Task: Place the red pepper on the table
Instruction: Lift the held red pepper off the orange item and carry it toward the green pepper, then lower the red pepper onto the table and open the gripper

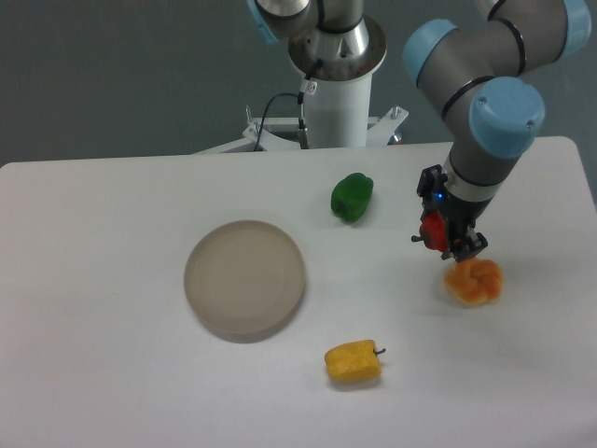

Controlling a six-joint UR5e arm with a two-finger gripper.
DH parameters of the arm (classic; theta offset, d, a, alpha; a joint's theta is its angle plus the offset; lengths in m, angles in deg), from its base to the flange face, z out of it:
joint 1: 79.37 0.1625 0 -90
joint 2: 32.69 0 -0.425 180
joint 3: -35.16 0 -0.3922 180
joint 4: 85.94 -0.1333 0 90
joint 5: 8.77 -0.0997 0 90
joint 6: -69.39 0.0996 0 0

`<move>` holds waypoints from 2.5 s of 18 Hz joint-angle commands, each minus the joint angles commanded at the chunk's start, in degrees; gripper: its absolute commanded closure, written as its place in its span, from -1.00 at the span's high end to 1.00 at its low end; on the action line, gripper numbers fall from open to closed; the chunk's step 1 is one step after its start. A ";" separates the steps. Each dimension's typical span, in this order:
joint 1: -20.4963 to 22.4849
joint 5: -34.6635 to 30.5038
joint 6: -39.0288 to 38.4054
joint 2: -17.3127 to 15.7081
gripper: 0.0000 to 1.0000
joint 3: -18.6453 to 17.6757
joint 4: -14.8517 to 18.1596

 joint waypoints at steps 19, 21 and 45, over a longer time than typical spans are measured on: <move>7.64 -0.53 19.51 -2.02 -0.57 -20.12 -15.91; 7.91 -0.53 19.51 -2.29 -0.56 -21.35 -16.52; 7.66 -0.53 15.04 -2.73 1.00 -11.11 -6.54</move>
